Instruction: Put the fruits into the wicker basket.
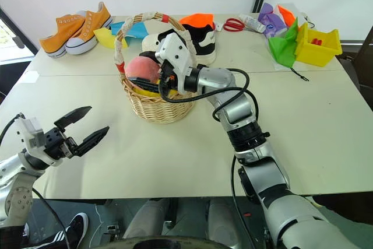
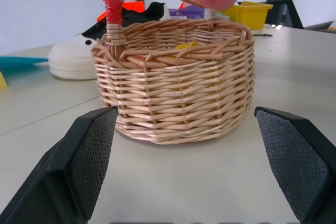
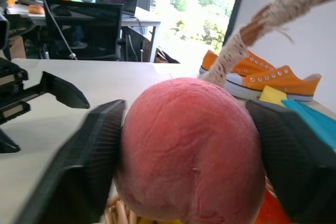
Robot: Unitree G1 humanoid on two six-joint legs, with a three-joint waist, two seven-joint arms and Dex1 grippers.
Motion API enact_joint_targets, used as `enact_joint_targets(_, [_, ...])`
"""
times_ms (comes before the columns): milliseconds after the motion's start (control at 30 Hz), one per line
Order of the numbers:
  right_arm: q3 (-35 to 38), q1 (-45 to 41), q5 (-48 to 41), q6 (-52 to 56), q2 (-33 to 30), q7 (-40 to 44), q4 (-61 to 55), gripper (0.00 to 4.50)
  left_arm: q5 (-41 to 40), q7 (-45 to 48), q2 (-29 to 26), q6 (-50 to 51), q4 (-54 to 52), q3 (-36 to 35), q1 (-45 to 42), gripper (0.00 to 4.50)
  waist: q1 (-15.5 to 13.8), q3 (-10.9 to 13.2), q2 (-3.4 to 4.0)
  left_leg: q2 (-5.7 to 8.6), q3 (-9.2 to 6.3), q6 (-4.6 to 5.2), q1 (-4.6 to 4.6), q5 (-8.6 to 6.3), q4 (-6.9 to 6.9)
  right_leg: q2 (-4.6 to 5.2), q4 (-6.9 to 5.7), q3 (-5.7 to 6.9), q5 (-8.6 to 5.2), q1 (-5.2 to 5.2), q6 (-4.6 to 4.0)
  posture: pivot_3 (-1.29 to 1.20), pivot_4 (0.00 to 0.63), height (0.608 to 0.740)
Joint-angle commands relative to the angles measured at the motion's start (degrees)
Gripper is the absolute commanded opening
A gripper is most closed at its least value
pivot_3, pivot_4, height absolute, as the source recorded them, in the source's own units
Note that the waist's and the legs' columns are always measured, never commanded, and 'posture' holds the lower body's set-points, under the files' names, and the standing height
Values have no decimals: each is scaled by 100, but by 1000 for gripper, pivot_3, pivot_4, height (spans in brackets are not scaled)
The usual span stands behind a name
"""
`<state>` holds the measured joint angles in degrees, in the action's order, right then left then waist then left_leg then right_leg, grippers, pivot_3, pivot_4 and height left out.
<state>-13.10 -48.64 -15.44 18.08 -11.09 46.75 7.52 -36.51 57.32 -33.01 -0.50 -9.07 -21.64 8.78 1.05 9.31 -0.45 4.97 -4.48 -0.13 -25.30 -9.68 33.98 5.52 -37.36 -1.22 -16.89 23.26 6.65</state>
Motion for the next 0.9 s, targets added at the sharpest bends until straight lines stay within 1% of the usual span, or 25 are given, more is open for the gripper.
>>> enact_joint_targets(33, [223, -104, -48, -158, -6, -43, -245, 4459, -92, 55, 7, -2, -219, -64, 86, 4500, 5, 0, 0, 0, 0, 0, 0, 0, 0, 0, 0, 0, 0, 0, 0, 0, 150, 740])
enact_joint_targets(100, [307, -1, -91, -194, -99, -16, -438, 4459, -148, 82, 12, 52, -258, -37, 128, 4500, 6, 0, 0, 0, 0, -1, 0, 0, 0, 0, 0, 0, 0, 0, 0, 0, 150, 740])
enact_joint_targets(233, [957, 624, -682, 430, -634, -26, -1401, 4459, -183, 98, 37, 60, -326, -43, 204, 4500, -51, 0, 0, 1, -2, -1, -1, -1, -1, 3, 3, 1, 0, -3, 0, 0, 150, 740])
enact_joint_targets(333, [1305, 1178, -705, 769, -1018, -351, -1845, 4459, -192, 87, 78, 61, -313, -52, 192, 4500, -39, 0, -1, 5, -3, -3, -2, -3, 1, 6, 10, 0, -1, -8, -2, 0, 150, 740])
enact_joint_targets(400, [1477, 1455, -681, 935, -1175, -586, -2005, 4459, -185, 78, 105, 59, -295, -48, 167, 4500, -10, 0, 0, 4, -3, -4, -1, -3, 2, 6, 8, -1, -3, -8, -6, 0, 150, 740])
enact_joint_targets(500, [1545, 1744, -498, 1043, -1290, -948, -2154, 4459, -159, 67, 127, 68, -268, -21, 111, 4500, 14, 0, 1, -2, 0, -1, -1, -1, 1, 2, 2, -6, -5, -7, -9, 0, 150, 740])
enact_joint_targets(567, [1592, 1795, -359, 1138, -1097, -1499, -2163, 4459, -162, 81, 117, 90, -242, -15, 53, 4500, 13, 0, 1, -5, 0, 4, -1, 2, -2, 0, 2, -6, -4, -8, -8, 0, 150, 740])
enact_joint_targets(633, [1557, 1663, -321, 1147, -631, -2055, -2064, 4459, -136, 102, 105, 90, -184, 7, -19, 4500, 13, 0, 1, -9, 0, 5, -1, 3, -2, -3, 0, -5, -4, -4, -8, 0, 150, 740])
enact_joint_targets(733, [1356, 1316, 44, 888, -22, -2727, -1716, 4459, -98, 113, 107, 81, -112, 29, -125, 4500, 26, 1, 3, -9, 1, 4, -1, 3, -2, -5, -3, -7, -2, -1, -5, 0, 150, 740])
enact_joint_targets(900, [1126, 788, 438, 486, 523, -3178, -936, 4459, -3, 135, 126, 42, -51, 75, -214, 4500, -12, 1, 2, -2, 1, 2, 0, 5, -1, -3, -1, -5, -1, 1, -2, 0, 150, 740])
